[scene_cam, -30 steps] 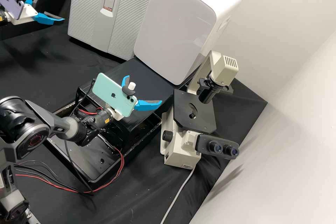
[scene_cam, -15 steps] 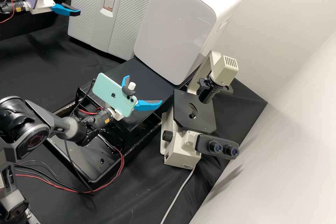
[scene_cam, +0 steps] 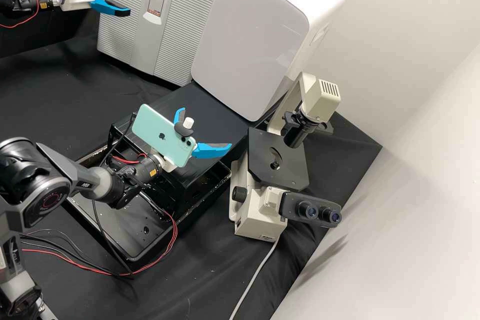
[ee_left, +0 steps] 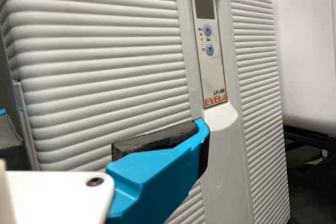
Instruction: Open the incubator door
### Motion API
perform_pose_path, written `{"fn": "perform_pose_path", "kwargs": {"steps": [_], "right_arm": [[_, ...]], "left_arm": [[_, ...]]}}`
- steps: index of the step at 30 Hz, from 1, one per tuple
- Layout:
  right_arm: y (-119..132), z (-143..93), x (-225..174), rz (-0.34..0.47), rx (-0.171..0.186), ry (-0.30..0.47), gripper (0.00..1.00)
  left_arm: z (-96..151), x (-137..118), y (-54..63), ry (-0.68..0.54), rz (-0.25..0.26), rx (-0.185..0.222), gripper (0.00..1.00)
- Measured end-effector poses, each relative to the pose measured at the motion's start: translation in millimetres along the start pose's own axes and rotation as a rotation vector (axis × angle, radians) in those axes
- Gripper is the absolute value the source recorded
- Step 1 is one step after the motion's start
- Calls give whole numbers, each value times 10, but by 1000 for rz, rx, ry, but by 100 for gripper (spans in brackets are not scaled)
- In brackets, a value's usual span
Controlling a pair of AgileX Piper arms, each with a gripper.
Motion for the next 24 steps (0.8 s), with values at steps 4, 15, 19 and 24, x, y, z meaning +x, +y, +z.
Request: {"fn": "perform_pose_path", "kwargs": {"steps": [4,15,19,24], "right_arm": [[0,0,0,0,0,0,100],[0,0,0,0,0,0,100],[0,0,0,0,0,0,100],[0,0,0,0,0,0,100]], "left_arm": [[-47,45,-65,6,-22,-30,100],[-64,54,-207,19,-67,-80,100],[-64,54,-207,19,-67,-83,100],[-64,51,-200,23,-64,-87,0]]}}
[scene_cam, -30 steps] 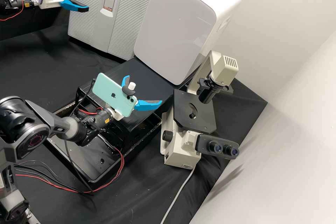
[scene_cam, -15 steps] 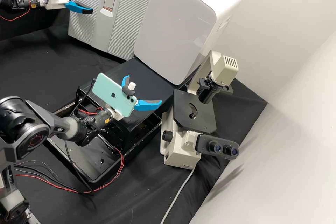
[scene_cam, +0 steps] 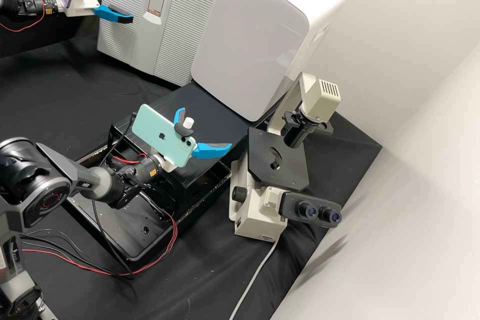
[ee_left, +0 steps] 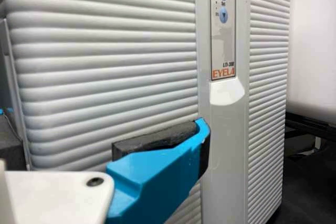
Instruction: Open the incubator door
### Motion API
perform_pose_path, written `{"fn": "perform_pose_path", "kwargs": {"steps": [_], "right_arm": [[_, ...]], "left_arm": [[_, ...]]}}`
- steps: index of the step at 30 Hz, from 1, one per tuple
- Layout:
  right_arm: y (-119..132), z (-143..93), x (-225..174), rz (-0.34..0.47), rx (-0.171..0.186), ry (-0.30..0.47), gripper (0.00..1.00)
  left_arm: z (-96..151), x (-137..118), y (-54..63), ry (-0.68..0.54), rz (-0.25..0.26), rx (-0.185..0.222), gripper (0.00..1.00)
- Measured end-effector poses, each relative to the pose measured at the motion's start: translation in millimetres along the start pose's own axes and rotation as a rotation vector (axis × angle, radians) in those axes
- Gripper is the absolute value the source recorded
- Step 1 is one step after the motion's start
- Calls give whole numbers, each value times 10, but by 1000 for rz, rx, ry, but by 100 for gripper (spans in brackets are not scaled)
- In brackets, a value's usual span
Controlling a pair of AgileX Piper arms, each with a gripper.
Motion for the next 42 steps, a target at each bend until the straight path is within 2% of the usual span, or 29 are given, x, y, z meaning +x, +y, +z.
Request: {"fn": "perform_pose_path", "kwargs": {"steps": [2,9,16,28,42], "right_arm": [[0,0,0,0,0,0,100],[0,0,0,0,0,0,100],[0,0,0,0,0,0,100],[0,0,0,0,0,0,100],[0,0,0,0,0,0,100]], "left_arm": [[-5,-13,-16,10,2,-15,0],[52,-84,17,14,-10,-23,0],[126,-149,11,13,-28,-24,0],[154,-148,39,9,-24,-17,0],[125,-175,32,49,1,-69,0]]}}
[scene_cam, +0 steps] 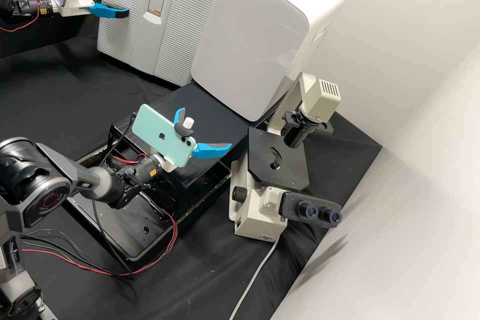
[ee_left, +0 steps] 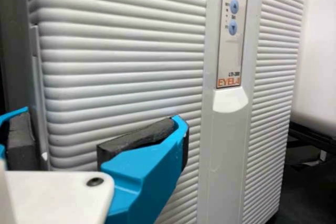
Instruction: Open the incubator door
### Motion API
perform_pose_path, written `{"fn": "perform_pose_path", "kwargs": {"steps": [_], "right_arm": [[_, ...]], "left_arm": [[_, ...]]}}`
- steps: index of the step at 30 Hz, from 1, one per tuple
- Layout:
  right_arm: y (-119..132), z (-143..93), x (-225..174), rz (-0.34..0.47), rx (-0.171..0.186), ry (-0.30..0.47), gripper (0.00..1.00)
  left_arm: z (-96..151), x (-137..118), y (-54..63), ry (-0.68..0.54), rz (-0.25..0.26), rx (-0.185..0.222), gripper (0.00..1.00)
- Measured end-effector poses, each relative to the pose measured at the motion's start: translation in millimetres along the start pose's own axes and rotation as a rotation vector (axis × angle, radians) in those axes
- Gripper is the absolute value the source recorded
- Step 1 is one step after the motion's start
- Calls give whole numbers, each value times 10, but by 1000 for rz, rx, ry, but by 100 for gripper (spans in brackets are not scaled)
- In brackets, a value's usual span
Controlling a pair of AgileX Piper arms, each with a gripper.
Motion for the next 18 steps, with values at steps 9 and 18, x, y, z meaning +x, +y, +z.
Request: {"fn": "perform_pose_path", "kwargs": {"steps": [9,18], "right_arm": [[0,0,0,0,0,0,100],[0,0,0,0,0,0,100]], "left_arm": [[144,-113,87,45,-21,-6,0],[222,-165,156,74,-36,8,0]]}}
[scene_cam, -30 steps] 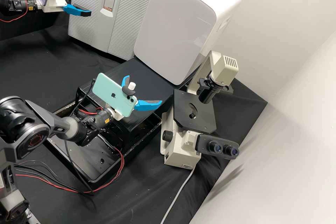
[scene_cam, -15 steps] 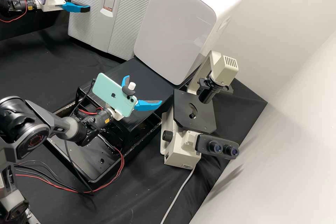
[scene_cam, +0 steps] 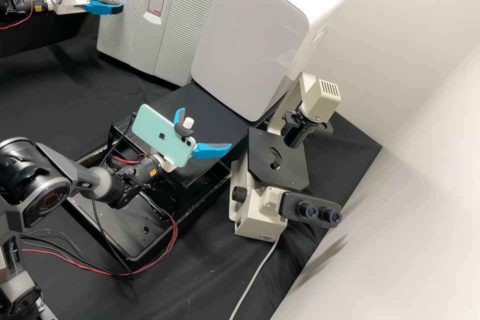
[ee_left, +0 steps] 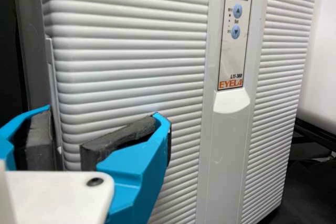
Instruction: Open the incubator door
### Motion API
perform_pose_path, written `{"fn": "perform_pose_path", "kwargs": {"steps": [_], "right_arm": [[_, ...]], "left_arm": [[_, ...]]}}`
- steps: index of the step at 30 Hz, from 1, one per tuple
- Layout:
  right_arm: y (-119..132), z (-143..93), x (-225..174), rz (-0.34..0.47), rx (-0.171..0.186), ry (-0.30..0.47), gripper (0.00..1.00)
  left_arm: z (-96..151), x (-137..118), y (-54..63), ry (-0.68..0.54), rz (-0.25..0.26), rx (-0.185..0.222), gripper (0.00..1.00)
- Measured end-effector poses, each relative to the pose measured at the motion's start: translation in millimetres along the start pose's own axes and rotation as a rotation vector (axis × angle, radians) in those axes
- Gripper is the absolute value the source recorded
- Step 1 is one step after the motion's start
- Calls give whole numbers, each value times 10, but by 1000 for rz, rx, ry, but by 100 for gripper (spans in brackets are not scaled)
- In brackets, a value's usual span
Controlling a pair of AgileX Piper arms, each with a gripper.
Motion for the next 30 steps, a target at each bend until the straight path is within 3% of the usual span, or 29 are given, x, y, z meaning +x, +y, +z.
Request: {"fn": "perform_pose_path", "kwargs": {"steps": [15,30], "right_arm": [[0,0,0,0,0,0,100],[-1,1,0,-1,0,-1,100]], "left_arm": [[24,-35,-12,4,-10,-4,0],[129,-233,19,15,-22,-25,0]]}}
